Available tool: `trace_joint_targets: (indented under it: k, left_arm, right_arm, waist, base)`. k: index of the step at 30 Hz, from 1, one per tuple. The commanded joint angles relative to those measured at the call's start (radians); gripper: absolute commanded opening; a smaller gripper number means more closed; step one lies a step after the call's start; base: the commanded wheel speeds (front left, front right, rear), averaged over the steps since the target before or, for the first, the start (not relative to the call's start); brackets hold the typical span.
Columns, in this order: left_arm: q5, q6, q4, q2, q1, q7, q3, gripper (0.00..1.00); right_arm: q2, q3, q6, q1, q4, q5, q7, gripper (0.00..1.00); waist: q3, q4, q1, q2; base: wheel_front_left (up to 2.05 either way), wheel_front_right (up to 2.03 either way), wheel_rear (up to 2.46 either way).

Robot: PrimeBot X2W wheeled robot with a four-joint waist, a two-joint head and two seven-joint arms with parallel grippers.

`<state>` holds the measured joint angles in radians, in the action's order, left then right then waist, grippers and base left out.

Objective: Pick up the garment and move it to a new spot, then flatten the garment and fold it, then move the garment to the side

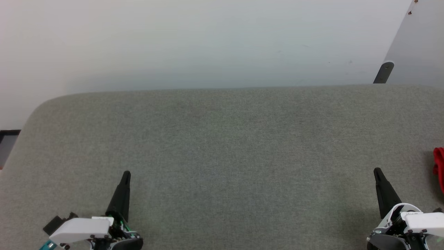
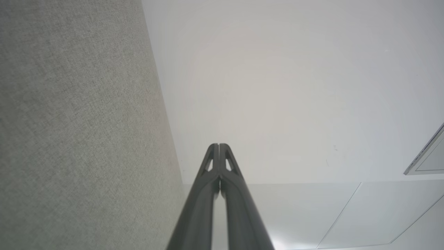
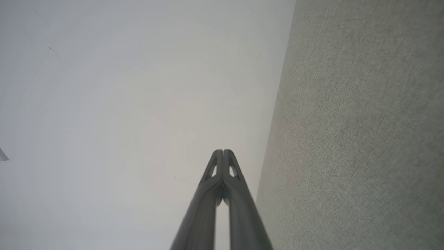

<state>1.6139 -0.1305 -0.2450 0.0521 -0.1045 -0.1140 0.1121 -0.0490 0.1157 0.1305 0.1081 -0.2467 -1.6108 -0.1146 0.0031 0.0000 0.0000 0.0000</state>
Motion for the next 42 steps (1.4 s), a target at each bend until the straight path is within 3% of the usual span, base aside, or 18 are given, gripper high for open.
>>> trace_joint_targets:
  k: [1,42]
  left_arm:
    - [0.0,0.0,-0.001,-0.002,-0.01,-0.001,0.002,0.0]
    - [-0.001,0.0,-0.001,-0.002,-0.01,-0.003,0.003,0.0]
  right_arm:
    - [-0.002,-0.004,0.0,0.003,0.0,-0.004,-0.001,0.0]
    - [-0.002,-0.004,0.0,0.003,0.0,-0.004,-0.001,0.0]
  waist:
    - [0.0,0.0,0.0,0.0]
    - [0.0,0.0,0.0,0.0]
  base:
    - [0.0,0.0,0.0]
    - [0.0,0.0,0.0]
